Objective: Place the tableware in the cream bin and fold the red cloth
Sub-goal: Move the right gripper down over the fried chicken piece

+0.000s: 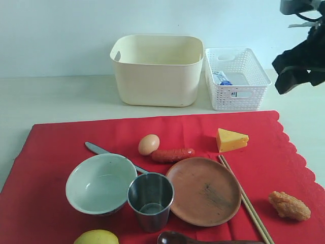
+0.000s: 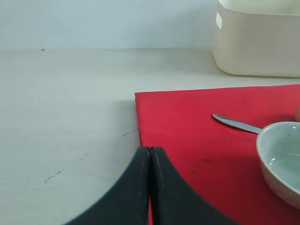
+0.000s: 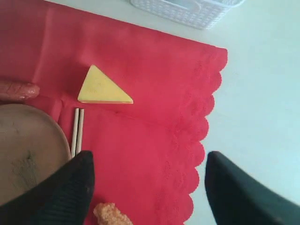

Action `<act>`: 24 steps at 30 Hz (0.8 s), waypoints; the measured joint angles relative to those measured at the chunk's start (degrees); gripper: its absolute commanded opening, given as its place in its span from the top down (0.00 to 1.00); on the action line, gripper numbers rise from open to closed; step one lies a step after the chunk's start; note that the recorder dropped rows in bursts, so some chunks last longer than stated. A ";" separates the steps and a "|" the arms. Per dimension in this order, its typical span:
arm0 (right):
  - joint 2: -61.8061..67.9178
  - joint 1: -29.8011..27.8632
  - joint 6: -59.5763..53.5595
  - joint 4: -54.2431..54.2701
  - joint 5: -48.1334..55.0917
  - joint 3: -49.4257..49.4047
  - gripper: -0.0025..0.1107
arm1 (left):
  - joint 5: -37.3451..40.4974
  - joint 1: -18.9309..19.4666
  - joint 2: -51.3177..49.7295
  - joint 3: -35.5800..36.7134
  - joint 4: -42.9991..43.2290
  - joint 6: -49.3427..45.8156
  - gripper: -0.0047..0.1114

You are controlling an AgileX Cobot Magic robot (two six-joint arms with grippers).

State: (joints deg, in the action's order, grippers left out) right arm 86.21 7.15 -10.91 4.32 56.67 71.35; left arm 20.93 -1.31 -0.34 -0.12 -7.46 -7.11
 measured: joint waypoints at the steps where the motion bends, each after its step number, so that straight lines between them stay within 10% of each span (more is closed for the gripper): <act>1: -1.90 0.00 0.00 0.00 -0.42 -1.50 0.41 | 0.00 0.00 0.00 0.00 0.00 0.00 0.96; 15: -11.61 0.10 -4.03 5.48 -8.75 -21.98 0.41 | 0.00 0.00 0.00 0.00 0.00 0.00 0.96; 24: -4.00 0.10 -43.96 20.18 -9.41 -26.59 0.41 | 0.00 0.00 0.00 0.00 0.00 0.00 0.96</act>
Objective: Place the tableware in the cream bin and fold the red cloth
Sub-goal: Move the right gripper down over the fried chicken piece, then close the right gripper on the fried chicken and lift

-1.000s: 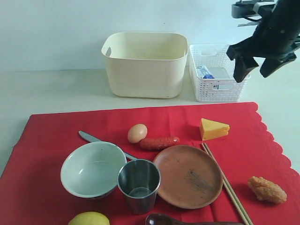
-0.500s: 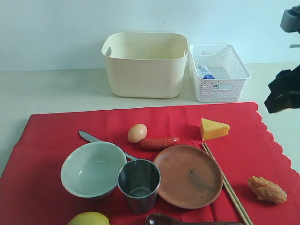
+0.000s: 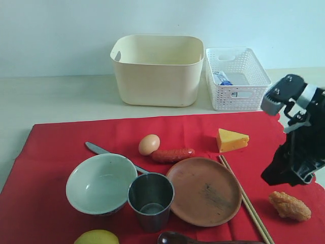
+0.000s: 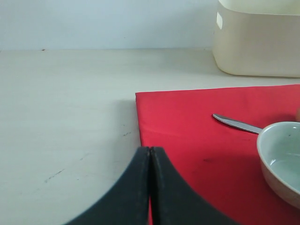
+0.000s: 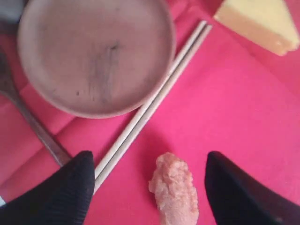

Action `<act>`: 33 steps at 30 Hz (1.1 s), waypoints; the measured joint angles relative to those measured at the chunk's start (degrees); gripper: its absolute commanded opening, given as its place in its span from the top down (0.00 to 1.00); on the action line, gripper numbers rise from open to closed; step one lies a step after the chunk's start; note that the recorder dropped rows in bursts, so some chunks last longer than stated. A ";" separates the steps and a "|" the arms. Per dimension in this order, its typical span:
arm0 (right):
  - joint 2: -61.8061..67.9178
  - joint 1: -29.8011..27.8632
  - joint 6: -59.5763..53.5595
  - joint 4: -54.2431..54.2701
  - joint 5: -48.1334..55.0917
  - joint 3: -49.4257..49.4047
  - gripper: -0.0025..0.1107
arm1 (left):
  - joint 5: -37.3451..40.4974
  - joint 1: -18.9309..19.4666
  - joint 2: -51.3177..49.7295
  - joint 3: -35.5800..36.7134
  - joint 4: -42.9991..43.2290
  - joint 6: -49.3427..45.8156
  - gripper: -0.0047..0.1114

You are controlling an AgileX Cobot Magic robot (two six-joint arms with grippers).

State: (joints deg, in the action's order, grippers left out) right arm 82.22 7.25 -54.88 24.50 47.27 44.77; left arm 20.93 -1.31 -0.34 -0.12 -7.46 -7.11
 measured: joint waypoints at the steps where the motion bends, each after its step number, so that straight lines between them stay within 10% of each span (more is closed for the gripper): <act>1: 0.97 0.00 -2.49 -0.01 0.49 -0.09 0.41 | 0.00 0.00 0.00 0.00 0.00 0.00 0.96; 33: 15.16 0.00 10.22 -11.42 0.41 -0.24 0.43 | 0.00 0.00 0.00 0.00 0.00 0.00 0.96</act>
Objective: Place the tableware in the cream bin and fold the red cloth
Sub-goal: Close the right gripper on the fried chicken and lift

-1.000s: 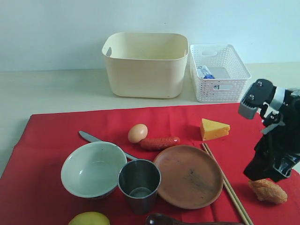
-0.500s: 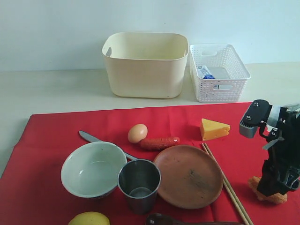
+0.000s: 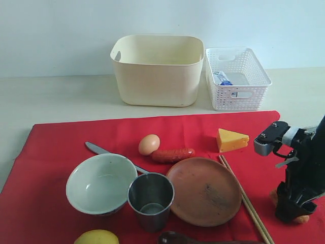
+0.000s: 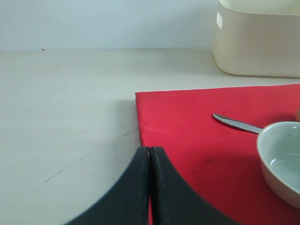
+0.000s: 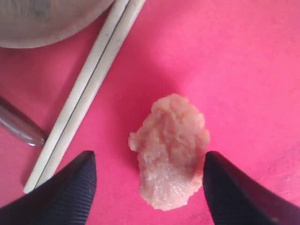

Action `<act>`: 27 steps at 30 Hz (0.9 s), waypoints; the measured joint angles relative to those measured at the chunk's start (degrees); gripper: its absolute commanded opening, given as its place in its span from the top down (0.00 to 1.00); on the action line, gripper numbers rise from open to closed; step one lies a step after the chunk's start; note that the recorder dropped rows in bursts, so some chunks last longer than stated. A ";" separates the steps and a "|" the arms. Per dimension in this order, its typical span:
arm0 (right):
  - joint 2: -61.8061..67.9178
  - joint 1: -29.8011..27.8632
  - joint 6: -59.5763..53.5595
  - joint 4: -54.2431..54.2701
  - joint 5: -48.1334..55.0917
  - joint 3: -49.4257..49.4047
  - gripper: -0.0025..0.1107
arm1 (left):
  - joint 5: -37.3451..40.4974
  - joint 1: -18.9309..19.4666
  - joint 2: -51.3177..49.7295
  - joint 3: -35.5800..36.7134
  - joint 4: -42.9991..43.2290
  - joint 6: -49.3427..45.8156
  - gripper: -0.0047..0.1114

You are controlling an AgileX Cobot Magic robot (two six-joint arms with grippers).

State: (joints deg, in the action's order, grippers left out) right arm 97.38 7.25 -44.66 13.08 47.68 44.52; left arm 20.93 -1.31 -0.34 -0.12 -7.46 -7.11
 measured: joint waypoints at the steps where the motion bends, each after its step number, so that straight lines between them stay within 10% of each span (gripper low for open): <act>1: 0.85 0.00 0.80 -0.12 0.00 0.00 0.43 | 0.00 0.00 0.00 0.00 0.00 0.00 0.96; 8: 3.97 0.00 3.50 -0.12 1.15 0.00 0.48 | 0.00 0.00 0.00 0.00 0.00 0.00 0.96; 14: 4.11 0.00 14.19 -0.25 5.99 0.40 0.96 | 0.00 0.00 0.00 0.00 0.00 0.00 0.96; 27: 4.13 0.00 25.40 1.01 14.15 12.23 0.98 | 0.00 0.00 0.00 0.00 0.00 0.00 0.96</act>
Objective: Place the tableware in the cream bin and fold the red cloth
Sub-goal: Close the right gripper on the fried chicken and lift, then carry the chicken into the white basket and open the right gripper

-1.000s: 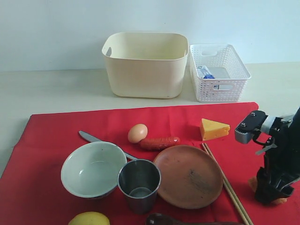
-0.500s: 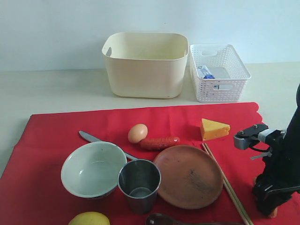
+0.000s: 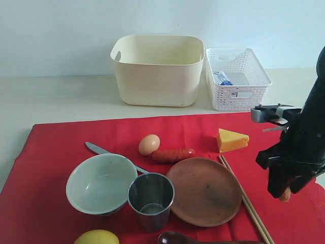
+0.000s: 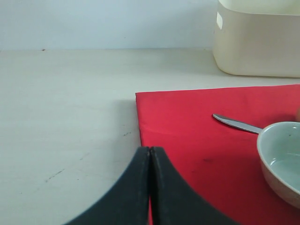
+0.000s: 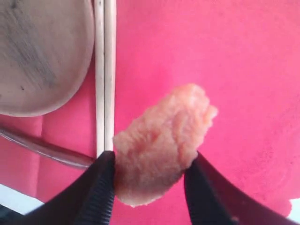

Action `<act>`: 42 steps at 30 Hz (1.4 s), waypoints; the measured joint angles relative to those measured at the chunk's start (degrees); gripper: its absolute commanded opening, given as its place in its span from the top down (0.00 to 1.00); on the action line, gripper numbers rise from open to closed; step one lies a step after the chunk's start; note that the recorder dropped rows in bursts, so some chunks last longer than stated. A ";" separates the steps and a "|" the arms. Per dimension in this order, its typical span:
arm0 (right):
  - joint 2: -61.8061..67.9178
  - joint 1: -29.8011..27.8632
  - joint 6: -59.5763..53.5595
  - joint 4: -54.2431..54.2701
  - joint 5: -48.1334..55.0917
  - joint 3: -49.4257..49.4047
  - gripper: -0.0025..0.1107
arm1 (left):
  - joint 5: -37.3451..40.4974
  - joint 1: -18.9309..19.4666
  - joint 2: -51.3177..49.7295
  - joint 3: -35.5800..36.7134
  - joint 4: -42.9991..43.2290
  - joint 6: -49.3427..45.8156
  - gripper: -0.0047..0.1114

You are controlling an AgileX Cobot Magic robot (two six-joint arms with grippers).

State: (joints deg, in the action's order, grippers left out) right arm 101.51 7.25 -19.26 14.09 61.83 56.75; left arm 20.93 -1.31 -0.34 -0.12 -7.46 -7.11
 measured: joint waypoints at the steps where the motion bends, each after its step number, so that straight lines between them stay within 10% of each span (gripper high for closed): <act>1: -0.22 0.00 0.13 0.04 0.10 0.00 0.98 | 0.00 0.00 0.00 0.00 0.00 0.00 0.96; 23: -8.24 0.00 0.12 5.17 -29.07 0.68 0.98 | 0.00 0.00 0.00 0.00 0.00 0.00 0.96; 42: 13.62 -0.34 0.12 6.71 -30.14 30.75 0.98 | 0.00 0.00 0.00 0.00 0.00 0.00 0.96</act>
State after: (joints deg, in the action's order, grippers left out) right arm 115.13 6.91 -19.14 20.80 31.70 87.50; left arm 20.93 -1.31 -0.34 -0.12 -7.46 -7.11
